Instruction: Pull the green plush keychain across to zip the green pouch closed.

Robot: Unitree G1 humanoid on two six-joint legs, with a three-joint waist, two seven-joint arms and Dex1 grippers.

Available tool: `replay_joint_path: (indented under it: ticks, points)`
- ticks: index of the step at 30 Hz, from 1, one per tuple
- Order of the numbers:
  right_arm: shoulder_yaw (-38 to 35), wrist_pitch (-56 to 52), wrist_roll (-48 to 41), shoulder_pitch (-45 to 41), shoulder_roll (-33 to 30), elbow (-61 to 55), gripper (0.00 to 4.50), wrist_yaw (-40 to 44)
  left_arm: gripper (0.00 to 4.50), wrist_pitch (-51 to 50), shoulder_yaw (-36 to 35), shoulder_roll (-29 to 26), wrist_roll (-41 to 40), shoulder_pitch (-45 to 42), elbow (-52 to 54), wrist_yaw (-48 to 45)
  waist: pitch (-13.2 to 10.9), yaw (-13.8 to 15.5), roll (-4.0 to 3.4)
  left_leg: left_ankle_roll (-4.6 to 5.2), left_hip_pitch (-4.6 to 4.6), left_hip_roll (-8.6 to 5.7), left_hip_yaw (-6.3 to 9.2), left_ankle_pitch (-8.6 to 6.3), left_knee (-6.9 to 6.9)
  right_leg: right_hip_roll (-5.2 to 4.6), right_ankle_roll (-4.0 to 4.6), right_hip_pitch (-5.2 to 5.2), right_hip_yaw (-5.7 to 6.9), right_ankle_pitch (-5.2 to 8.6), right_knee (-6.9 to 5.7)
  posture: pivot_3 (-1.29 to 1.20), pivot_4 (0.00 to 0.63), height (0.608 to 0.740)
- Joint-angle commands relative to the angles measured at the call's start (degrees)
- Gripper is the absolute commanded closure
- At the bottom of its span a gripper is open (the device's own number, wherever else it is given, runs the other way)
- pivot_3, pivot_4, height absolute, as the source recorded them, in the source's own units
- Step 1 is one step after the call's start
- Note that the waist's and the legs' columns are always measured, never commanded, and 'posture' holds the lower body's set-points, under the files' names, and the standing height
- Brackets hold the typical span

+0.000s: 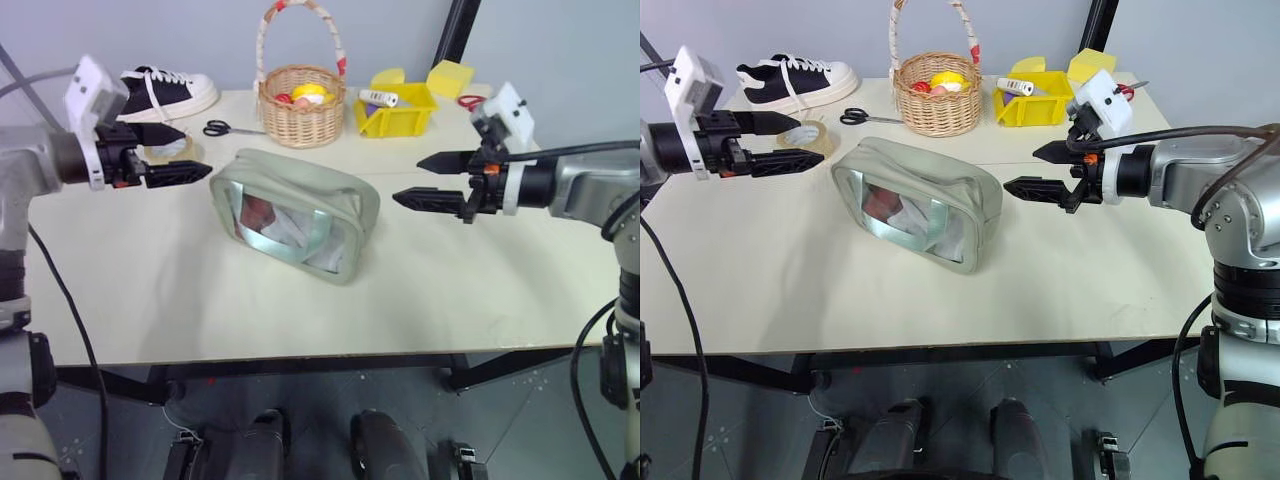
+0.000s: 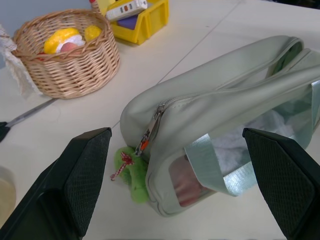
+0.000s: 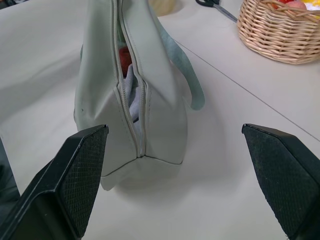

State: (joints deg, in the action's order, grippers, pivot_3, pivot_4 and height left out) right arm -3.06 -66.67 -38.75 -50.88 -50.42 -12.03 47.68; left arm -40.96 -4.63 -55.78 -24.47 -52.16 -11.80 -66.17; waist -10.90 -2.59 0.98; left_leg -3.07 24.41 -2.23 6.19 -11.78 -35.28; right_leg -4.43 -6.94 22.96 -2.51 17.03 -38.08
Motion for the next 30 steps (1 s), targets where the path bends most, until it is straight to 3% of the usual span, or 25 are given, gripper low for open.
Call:
replay_joint_path:
  ticks: [1, 13, 22, 30]
  points:
    - [-0.5, 1.1, -0.1, -2.4, 0.3, -0.7, 0.05, -0.1, 0.0, 0.9, -1.3, -0.6, -0.1, -1.3, -0.3, 0.0, 0.0, 0.0, 0.0, 0.0, 0.0, 0.0, 0.0, 0.0, 0.0, 0.0, 0.0, 0.0, 0.0, 0.0, -0.02, 0.0, 0.15, 0.74]
    - [3.2, 2.9, -0.1, -5.4, 2.0, -1.8, 0.05, 2.5, 0.0, 0.3, -3.0, -2.9, -0.2, 1.8, 2.0, 1.0, 0.0, 0.0, -0.02, 0.0, 0.0, 0.01, -0.02, 0.0, 0.0, 0.01, 0.0, 0.06, -0.03, 0.0, -0.05, 0.0, 0.15, 0.74]
    - [7.9, 1.9, -1.7, -7.7, 10.1, -7.1, 0.05, 0.8, 0.0, 0.4, -4.4, -3.0, -0.7, 3.8, 3.1, 2.1, 0.0, -0.1, -0.01, 0.0, 0.01, 0.03, -0.02, 0.0, 0.0, 0.02, 0.0, 0.11, -0.06, 0.0, -0.12, 0.0, 0.15, 0.74]
    - [19.3, 15.2, 11.7, -4.1, 8.8, -6.6, 0.05, 2.0, 0.0, -0.4, -4.8, -1.9, -1.7, 5.0, 5.7, 3.6, 0.0, 0.1, 0.01, 0.0, 0.07, 0.0, -0.03, 0.01, -0.16, 0.0, -0.01, 0.1, -0.05, -0.01, -0.12, 0.0, 0.15, 0.74]
